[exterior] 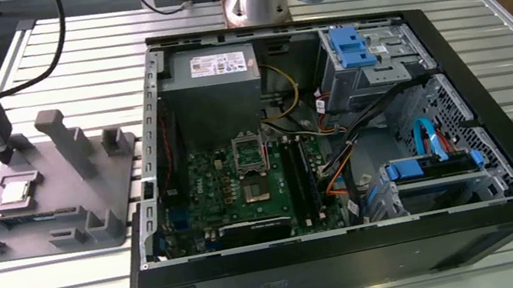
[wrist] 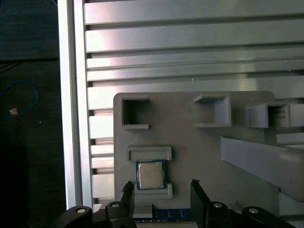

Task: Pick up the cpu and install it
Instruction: 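Pick up the cpu and move it towards the insertion slot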

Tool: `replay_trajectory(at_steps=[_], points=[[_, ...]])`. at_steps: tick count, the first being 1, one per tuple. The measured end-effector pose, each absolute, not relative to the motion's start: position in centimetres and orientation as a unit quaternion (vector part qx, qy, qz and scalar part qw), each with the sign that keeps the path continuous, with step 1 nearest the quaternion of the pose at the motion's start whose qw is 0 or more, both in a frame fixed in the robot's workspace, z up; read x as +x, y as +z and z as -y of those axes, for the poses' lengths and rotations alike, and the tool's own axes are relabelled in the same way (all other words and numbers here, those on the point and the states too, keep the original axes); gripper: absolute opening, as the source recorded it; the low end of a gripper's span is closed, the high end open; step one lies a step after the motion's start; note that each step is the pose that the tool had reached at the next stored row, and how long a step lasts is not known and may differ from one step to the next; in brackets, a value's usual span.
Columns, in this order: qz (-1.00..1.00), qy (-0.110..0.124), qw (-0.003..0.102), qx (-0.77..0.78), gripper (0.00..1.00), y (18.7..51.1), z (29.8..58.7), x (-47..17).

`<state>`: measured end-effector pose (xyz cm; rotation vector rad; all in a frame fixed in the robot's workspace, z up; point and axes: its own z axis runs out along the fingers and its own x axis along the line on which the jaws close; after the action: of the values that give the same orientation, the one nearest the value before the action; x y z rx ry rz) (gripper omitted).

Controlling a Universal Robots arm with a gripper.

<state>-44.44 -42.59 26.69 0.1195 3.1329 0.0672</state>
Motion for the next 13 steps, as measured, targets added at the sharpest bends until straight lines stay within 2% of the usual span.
replay_trajectory(at_steps=[13], points=[[-0.999,0.022,0.003,0.038,0.59,26.07,42.59,-44.44]])
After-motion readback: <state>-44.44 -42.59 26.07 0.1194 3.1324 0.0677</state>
